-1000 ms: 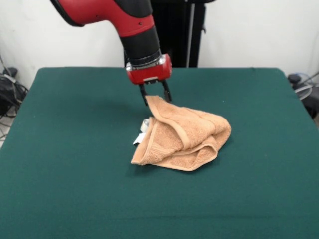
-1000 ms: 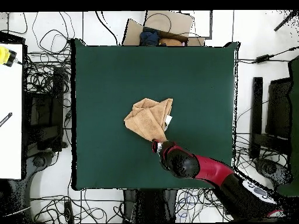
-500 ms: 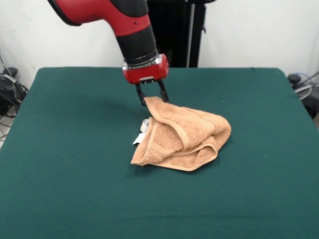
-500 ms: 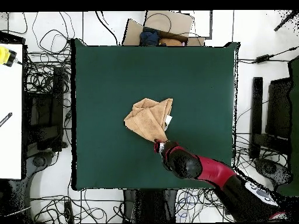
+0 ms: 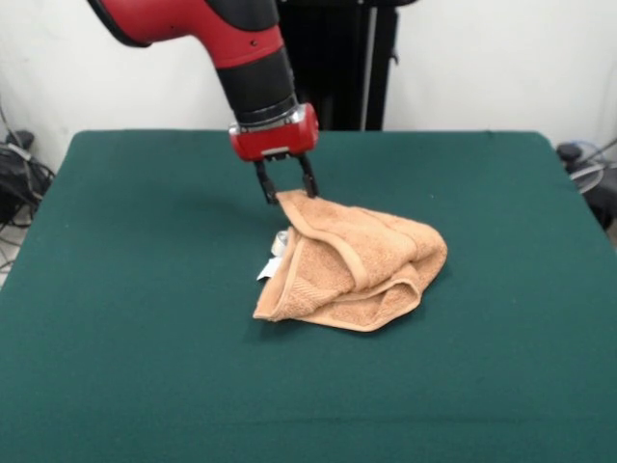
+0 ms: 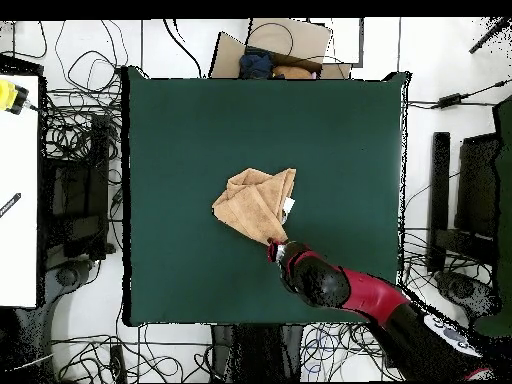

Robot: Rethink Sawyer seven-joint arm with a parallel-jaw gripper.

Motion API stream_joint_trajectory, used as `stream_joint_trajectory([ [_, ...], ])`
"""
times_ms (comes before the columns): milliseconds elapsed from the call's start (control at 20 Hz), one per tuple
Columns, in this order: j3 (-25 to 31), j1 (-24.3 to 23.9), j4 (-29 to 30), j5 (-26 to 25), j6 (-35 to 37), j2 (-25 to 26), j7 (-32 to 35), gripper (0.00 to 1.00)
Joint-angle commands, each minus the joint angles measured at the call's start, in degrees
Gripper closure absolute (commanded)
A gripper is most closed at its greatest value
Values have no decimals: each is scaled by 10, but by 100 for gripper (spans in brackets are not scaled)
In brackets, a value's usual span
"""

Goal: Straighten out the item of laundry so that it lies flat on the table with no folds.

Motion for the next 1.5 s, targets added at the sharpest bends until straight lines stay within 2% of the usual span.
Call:
stream_joint_trajectory([
  [50, 24, 8, -36, -14, -2, -2, 49, 0],
  [150, 28, 4, -34, -12, -2, 0, 50, 0],
  [200, 32, 1, -32, -11, -7, 2, 53, 100],
  [350, 48, -15, -26, -18, -34, 11, 58, 100],
  [900, 68, -36, -21, -18, -42, 22, 61, 100],
  [1500, 35, -6, -26, -10, -28, 1, 68, 100],
])
